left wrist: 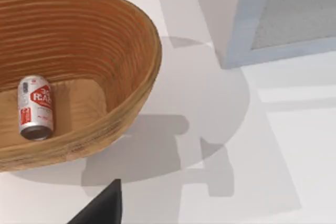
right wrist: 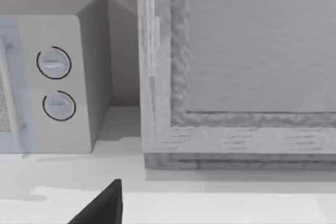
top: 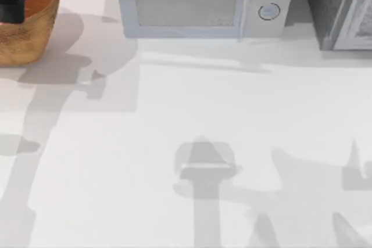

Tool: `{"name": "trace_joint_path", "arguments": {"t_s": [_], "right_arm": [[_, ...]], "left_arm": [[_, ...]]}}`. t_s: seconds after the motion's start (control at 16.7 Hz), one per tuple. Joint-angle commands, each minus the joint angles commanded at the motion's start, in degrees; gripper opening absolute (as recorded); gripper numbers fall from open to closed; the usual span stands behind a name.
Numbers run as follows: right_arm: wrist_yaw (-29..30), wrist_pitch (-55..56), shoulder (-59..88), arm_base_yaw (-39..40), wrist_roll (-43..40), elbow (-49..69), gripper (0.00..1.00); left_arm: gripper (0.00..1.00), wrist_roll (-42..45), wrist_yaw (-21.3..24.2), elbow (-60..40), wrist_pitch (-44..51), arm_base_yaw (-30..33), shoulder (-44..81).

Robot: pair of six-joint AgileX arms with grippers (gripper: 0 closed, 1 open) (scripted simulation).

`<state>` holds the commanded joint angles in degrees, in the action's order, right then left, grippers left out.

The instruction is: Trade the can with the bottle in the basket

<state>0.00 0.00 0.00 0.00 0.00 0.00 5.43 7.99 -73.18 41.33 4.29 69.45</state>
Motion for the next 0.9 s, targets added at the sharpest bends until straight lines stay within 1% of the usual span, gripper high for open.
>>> {"name": "trace_joint_path", "arguments": {"t_s": [0.24,0.48,0.72,0.9], "right_arm": [[0.00,0.00,0.00,0.00,0.00,0.00,1.00],[0.00,0.00,0.00,0.00,0.00,0.00,1.00],[0.00,0.00,0.00,0.00,0.00,0.00,1.00],[0.00,0.00,0.00,0.00,0.00,0.00,1.00]], "left_arm": [[1.00,1.98,2.65,-26.43,11.88,-1.63,23.59],[1.00,3.59,4.96,-48.01,21.43,-4.73,44.22],[1.00,4.64,6.91,-65.47,28.68,-8.96,62.25],[1.00,5.11,8.06,-74.80,32.79,-12.47,73.17]]}}
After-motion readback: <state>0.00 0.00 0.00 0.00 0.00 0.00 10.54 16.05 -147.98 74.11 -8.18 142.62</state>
